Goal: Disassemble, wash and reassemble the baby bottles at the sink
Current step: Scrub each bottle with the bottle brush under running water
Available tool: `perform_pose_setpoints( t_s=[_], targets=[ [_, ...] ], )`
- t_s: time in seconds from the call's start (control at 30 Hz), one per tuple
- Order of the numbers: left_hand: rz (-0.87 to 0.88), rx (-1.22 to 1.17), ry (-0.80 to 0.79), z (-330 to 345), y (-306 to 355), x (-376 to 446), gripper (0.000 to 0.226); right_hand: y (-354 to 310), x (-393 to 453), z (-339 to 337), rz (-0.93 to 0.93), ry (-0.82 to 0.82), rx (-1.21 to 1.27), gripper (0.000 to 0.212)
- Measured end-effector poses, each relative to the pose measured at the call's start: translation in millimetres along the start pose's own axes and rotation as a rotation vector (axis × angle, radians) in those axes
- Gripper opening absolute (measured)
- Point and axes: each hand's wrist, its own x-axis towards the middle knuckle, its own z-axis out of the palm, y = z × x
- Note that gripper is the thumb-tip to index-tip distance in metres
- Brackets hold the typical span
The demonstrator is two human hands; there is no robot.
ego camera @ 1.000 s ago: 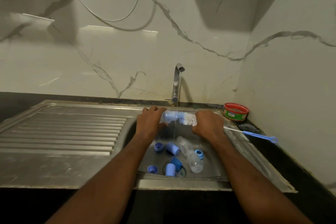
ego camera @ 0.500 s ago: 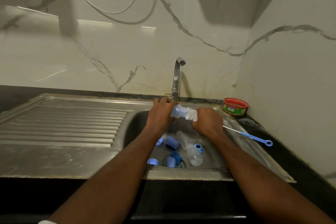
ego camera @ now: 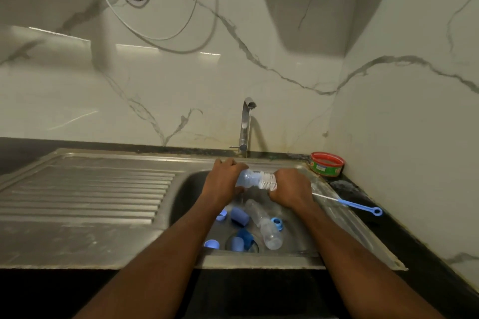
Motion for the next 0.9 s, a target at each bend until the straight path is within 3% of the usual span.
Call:
perform_pose_setpoints(
  t_s=[0.37,0.53,0.67,0.83,0.9],
  targets=[
    [0.0,-0.021,-0.003,2.2,1.0,6.3,0.064,4.7,6.8,3.0,-0.05,-0.001,-0.003,0.042],
    [-0.081,-0.091,0.113,-2.0,-18.2,8.2,0.063,10.4,9.8,-4.4,-0.021,0.017,-0.003,0.039],
    [0.118,-0.048,0.059,3.8,-10.3,6.0,0.062,3.4,11.0,-1.4,-0.039,-0.025,-0.052,0.039],
    [-0.108,-0.136,0.089,3.6,-19.8,3.4,0.063,8.9,5.7,-10.2,0.027,0.017,-0.046,0.044],
    [-0.097,-0.137,0.069,2.8,-18.0,1.7,0.065,8.6,1.5,-13.0,0.05,0.015,-0.041,0.045]
  ],
)
